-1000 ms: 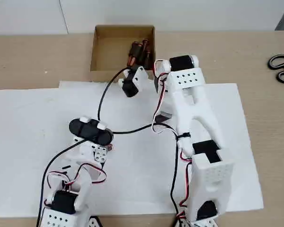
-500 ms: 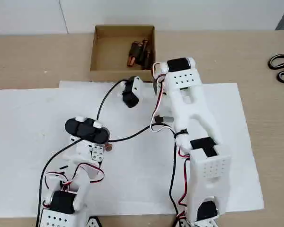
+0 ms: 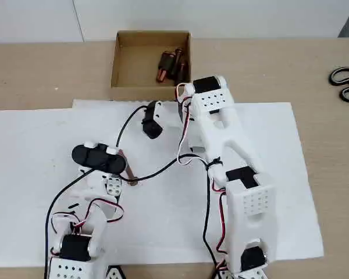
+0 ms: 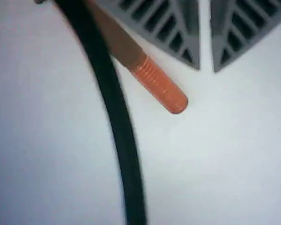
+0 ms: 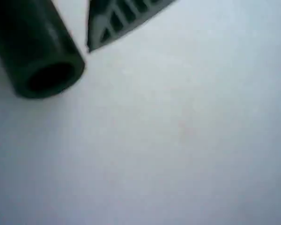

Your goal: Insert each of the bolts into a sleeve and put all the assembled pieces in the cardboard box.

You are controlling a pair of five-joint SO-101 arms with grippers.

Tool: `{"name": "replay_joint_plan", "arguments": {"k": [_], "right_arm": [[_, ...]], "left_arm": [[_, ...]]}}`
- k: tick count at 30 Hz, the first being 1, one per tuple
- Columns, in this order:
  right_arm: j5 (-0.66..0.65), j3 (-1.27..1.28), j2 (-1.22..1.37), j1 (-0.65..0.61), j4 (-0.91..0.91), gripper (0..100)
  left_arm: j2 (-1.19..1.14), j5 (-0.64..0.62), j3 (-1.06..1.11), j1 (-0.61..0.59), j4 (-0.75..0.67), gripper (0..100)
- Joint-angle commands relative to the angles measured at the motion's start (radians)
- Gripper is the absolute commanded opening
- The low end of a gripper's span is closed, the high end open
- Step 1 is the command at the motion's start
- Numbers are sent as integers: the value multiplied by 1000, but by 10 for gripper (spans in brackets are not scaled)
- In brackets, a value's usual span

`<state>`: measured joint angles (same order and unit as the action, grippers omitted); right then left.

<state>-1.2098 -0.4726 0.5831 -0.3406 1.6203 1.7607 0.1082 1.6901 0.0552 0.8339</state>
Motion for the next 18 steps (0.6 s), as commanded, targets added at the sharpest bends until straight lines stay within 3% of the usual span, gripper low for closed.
{"name": "replay_joint_plan", "arguments": {"k": [1,13,18], "right_arm": [[-11,-5,1,-7,-13,199],[-6,-6,111,35,-62,188],[-2,-6,143,53,-70,58]], "left_arm": [[12,0,-5,-5,-18,6],[9,0,-5,-5,-18,6],[9,0,-5,-5,-18,6]]}}
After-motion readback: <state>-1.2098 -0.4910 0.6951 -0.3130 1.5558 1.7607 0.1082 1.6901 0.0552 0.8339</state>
